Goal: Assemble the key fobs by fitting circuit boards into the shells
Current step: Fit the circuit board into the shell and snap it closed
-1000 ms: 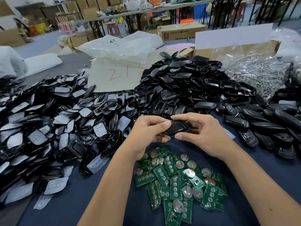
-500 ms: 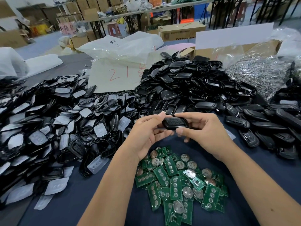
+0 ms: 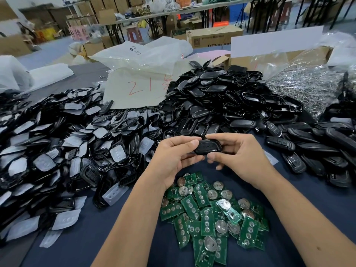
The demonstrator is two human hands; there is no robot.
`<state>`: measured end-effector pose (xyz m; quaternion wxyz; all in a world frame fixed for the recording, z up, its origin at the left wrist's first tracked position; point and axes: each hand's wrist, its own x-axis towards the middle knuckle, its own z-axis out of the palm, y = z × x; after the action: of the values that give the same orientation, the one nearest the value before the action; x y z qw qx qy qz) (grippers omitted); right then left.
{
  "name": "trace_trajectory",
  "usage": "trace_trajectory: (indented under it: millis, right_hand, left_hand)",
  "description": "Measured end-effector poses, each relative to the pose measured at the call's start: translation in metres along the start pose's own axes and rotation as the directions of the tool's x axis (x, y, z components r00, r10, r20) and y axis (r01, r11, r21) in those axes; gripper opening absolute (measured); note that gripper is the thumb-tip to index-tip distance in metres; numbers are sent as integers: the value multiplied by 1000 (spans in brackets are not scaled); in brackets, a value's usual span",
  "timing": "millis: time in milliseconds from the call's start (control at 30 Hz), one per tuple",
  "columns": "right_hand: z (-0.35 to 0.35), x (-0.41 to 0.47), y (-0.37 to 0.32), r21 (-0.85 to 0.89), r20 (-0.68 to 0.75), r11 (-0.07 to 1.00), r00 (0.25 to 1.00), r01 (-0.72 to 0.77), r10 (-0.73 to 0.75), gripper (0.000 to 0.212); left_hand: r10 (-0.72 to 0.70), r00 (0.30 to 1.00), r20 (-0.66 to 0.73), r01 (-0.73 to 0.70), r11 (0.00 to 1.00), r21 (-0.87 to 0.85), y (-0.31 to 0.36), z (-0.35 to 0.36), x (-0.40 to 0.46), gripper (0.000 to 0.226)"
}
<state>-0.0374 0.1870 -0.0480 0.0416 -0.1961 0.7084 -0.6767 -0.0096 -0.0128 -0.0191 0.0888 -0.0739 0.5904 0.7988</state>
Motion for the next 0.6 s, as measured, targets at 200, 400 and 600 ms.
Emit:
trace_trajectory:
  millis: [200,400,600]
  right_hand:
    - [4,0,-3,124,-76,992,997,-23,33,20]
    - [3,2,-3,126,-118,992,992,-19,34,18]
    - [2,2,-3,149,-118,989,993,0,17,22]
  left_hand:
    - [117,993,-20,-114,988,105,-3,1,1,16]
    - [236,972,-8,-230,951,205,-7,3,3,16]
    - [260,965,-36,-245,943,224,-9,1,5,16]
